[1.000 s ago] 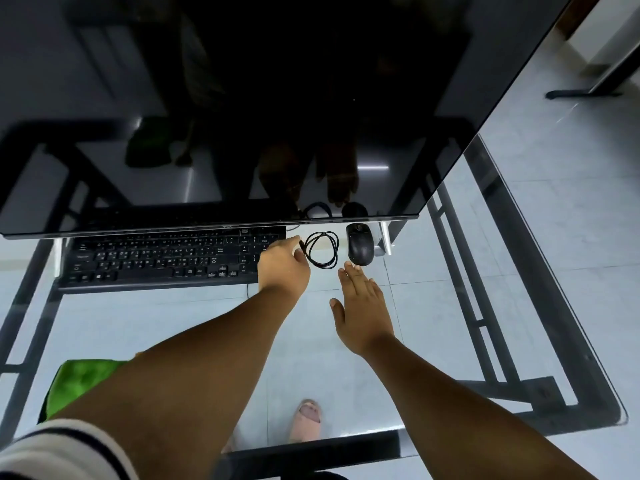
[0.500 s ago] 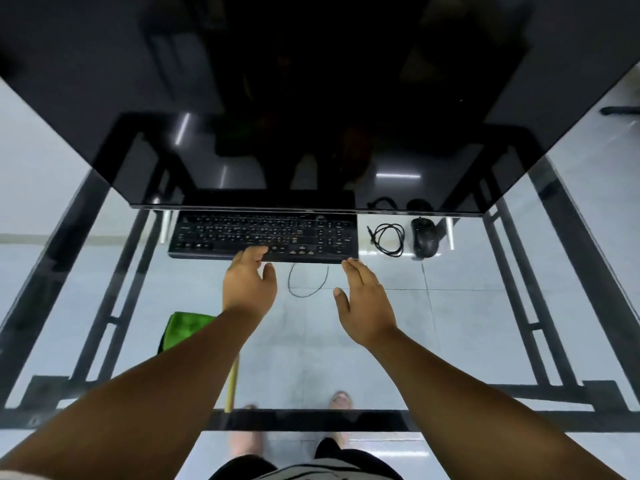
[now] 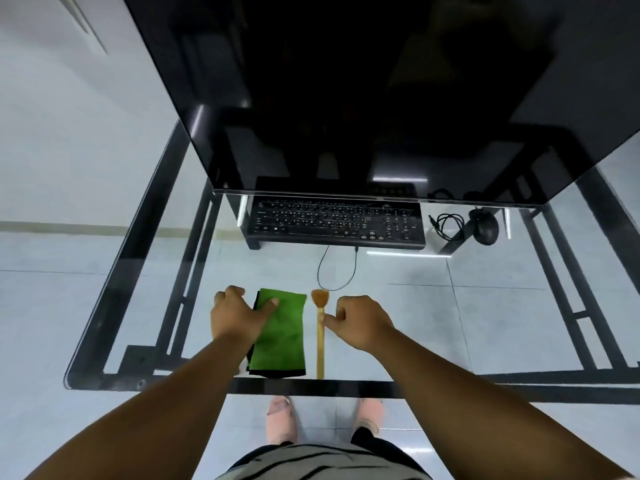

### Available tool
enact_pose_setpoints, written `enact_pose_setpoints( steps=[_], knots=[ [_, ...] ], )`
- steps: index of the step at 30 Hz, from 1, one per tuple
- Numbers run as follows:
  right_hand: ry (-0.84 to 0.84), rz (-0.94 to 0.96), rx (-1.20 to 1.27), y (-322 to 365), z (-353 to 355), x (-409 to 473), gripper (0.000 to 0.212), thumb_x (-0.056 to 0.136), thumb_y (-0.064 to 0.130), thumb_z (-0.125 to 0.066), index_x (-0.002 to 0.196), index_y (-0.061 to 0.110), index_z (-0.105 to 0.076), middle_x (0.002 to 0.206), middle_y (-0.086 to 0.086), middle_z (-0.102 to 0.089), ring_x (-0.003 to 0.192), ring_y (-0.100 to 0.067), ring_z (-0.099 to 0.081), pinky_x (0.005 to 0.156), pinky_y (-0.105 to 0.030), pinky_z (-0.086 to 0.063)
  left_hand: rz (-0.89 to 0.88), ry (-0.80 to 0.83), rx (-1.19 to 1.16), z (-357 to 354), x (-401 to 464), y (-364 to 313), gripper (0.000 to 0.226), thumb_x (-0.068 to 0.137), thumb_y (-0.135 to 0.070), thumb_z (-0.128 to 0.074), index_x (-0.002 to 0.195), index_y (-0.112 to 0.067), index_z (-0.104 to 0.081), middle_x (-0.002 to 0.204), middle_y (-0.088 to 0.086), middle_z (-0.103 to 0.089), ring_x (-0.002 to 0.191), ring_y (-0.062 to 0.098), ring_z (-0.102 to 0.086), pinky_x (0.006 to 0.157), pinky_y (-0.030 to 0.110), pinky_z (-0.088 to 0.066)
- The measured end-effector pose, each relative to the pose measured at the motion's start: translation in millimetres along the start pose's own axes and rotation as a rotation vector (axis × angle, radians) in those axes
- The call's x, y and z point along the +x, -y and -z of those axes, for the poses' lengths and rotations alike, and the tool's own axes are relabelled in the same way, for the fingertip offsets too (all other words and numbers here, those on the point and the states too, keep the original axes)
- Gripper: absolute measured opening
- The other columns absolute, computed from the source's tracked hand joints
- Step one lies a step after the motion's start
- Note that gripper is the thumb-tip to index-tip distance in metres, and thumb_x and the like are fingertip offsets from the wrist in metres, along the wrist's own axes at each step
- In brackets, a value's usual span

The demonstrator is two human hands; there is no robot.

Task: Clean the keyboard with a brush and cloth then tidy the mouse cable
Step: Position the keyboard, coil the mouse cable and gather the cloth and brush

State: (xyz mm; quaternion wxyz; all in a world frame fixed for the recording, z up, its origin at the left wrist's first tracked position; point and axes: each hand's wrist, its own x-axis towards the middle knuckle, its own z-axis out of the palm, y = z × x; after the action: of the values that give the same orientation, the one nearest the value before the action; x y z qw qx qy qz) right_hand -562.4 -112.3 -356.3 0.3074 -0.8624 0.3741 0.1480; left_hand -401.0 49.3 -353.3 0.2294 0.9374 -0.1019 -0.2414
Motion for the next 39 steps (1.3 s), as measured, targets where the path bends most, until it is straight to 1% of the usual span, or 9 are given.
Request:
enact_pose_setpoints(
  steps=[3,8,12,16,19,23,27,34,39],
  knots=[
    [0.03,-0.028,-0.004,15.6,-7.7,-2.2,0.042,0.077,0.062,-0.063,0.068,0.022,-0.055,0.076,0.004,-0.062,0.076,-0.017,-0.061,0.064,-0.03,-0.049,0.028,0.144,0.015,5.2,-0.6,-0.5,0.071,0.069,-0.055,-0.078,0.115,-0.01,-0.049,0.106,0.003,-0.055,0.105,0.027,-0.058,0.075,0.032,-0.044],
    [0.001,-0.163,0.082,28.1,-13.9,-3.1,0.026,0.078,0.043,-0.065,0.073,0.017,-0.062,0.08,-0.001,-0.066,0.077,-0.02,-0.064,0.067,-0.032,-0.055,0.039,0.332,0.086,7.9,5.8,-1.0,0.047,0.065,-0.052,-0.082,0.082,-0.011,-0.067,0.079,0.001,-0.068,0.073,0.017,-0.062,0.054,0.027,-0.046],
    [-0.093,-0.196,0.206,28.4,-14.7,-7.7,0.022,0.086,0.037,-0.059,0.076,0.017,-0.057,0.077,0.0,-0.065,0.071,-0.019,-0.063,0.061,-0.031,-0.052,-0.053,0.354,0.036,4.9,6.4,-1.7,0.034,0.074,-0.042,-0.077,0.089,-0.014,-0.066,0.088,0.0,-0.068,0.084,0.019,-0.063,0.068,0.03,-0.051],
    [-0.2,-0.163,0.341,27.1,-8.5,-7.0,0.023,0.093,0.035,-0.052,0.08,0.019,-0.044,0.077,-0.005,-0.064,0.068,-0.021,-0.065,0.062,-0.038,-0.058,-0.082,0.353,-0.239,4.1,4.2,-11.4,0.028,0.086,-0.029,-0.067,0.108,-0.017,-0.055,0.103,0.001,-0.062,0.097,0.023,-0.06,0.078,0.033,-0.048],
    [-0.256,-0.11,0.445,27.4,5.2,-1.8,0.021,0.093,0.034,-0.053,0.083,0.021,-0.039,0.077,-0.008,-0.067,0.068,-0.025,-0.068,0.064,-0.045,-0.06,-0.063,0.376,-0.462,9.9,8.4,-22.6,0.034,0.089,-0.03,-0.065,0.119,-0.021,-0.052,0.113,0.001,-0.062,0.103,0.026,-0.061,0.09,0.044,-0.052],
    [-0.329,-0.019,0.514,31.0,33.8,4.8,0.018,0.092,0.024,-0.057,0.088,0.019,-0.04,0.068,-0.006,-0.065,0.064,-0.03,-0.068,0.063,-0.045,-0.057,-0.12,0.34,-0.64,27.6,12.0,-43.0,0.03,0.09,-0.027,-0.066,0.117,-0.024,-0.052,0.114,0.0,-0.064,0.101,0.022,-0.064,0.083,0.043,-0.054],
    [-0.424,0.097,0.572,42.1,66.6,8.8,0.019,0.089,0.016,-0.064,0.093,0.014,-0.046,0.061,0.001,-0.055,0.061,-0.023,-0.06,0.065,-0.043,-0.056,-0.235,0.336,-0.783,57.8,10.9,-69.2,0.026,0.091,-0.02,-0.065,0.114,-0.022,-0.053,0.114,0.001,-0.067,0.105,0.022,-0.066,0.088,0.045,-0.054],
    [-0.597,0.301,0.596,96.0,128.6,16.8,0.021,0.087,0.028,-0.07,0.098,0.021,-0.054,0.067,0.004,-0.063,0.065,-0.012,-0.063,0.064,-0.032,-0.053,-0.424,0.266,-0.962,140.3,8.5,-107.2,0.031,0.093,-0.015,-0.061,0.123,-0.015,-0.052,0.12,0.006,-0.067,0.111,0.024,-0.065,0.093,0.046,-0.051],
    [-0.696,0.445,0.664,168.4,173.1,22.3,0.019,0.084,0.031,-0.072,0.097,0.026,-0.058,0.068,0.005,-0.067,0.062,-0.006,-0.062,0.064,-0.029,-0.052,-0.538,0.214,-1.036,224.4,12.2,-127.0,0.041,0.082,-0.009,-0.071,0.117,-0.011,-0.05,0.115,0.01,-0.067,0.105,0.027,-0.066,0.082,0.041,-0.055]
  ],
)
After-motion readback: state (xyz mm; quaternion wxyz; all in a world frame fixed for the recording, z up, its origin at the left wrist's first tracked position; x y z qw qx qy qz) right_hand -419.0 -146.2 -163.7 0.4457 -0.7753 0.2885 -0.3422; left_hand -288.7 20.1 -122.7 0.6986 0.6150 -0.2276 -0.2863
